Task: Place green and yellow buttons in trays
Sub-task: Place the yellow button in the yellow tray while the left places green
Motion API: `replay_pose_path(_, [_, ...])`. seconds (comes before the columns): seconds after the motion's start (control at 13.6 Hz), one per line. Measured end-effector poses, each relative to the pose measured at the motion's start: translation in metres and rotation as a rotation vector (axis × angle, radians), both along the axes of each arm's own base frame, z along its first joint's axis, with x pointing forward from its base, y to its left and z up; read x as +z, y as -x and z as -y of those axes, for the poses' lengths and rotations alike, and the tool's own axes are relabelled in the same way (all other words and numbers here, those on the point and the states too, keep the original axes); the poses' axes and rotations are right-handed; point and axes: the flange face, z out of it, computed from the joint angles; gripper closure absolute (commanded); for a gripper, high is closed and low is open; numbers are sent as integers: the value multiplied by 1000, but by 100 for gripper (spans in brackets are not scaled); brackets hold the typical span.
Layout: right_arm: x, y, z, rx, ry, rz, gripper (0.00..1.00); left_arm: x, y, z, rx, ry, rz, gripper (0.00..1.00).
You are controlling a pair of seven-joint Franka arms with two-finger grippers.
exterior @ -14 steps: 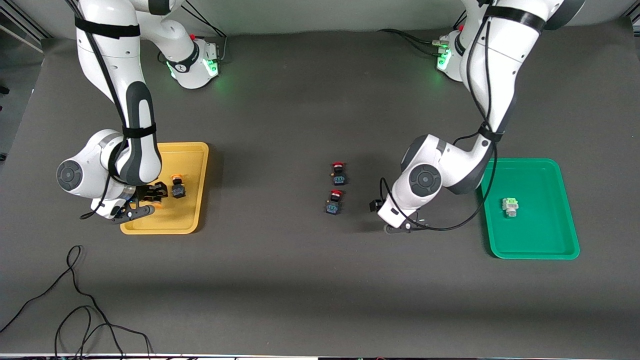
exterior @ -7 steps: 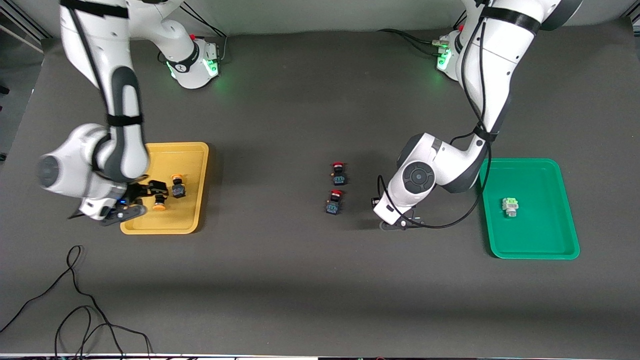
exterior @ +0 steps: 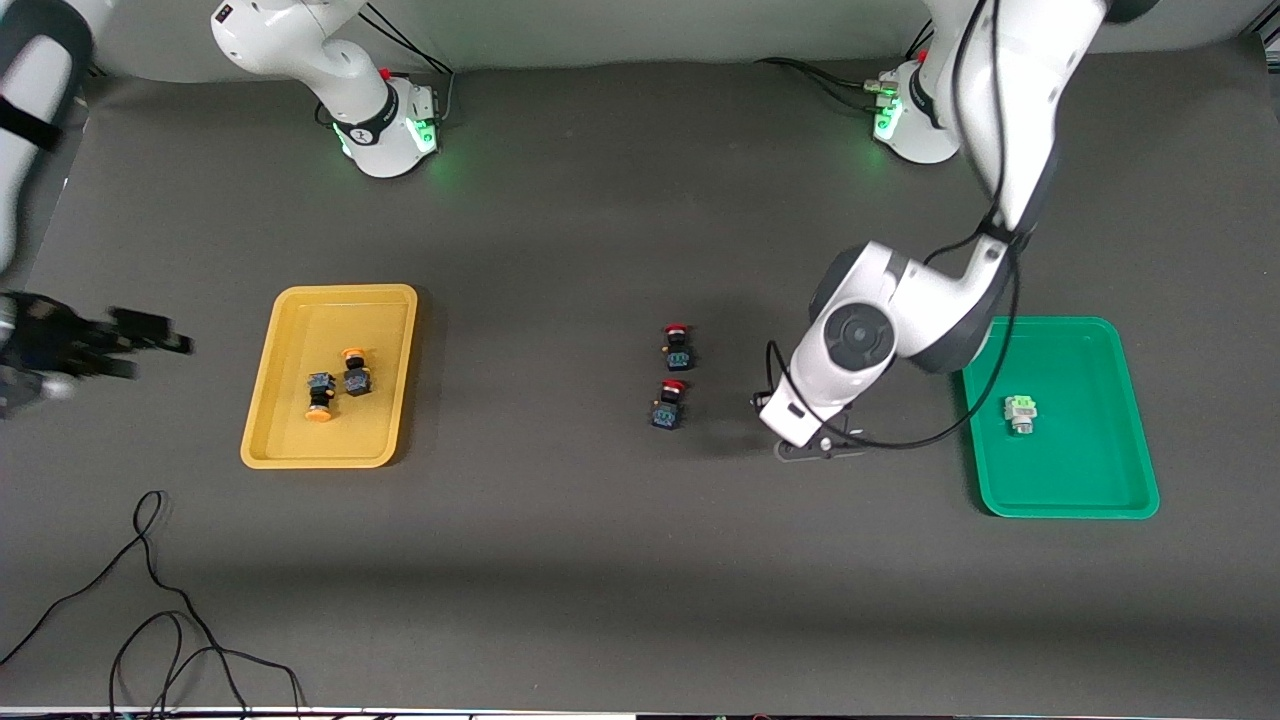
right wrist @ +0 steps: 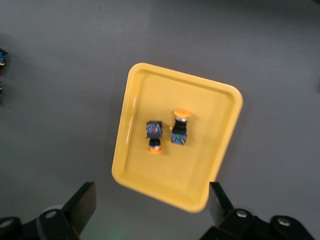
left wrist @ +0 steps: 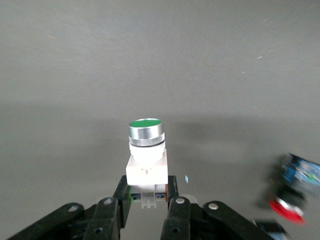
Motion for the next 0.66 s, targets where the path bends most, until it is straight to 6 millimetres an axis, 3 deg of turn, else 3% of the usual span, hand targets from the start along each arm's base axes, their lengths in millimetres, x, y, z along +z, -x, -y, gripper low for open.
replay_pose_path(0.22, [75,10,5,3,63,30,0,103,23,-13,-16,-43,8,100])
replay_pose_path(0.37, [101,15,0,-37,83,29,0,145,31,-49,-57,-77,-19,100])
replay_pose_path(0.52, [120,14,-18,-98,105,18,0,164,16,-132,-118,-88,-65,100])
replay_pose_path(0.66, [120,9,-52,-141,144,-18,0,164,-2,-246,-158,-67,-105,100])
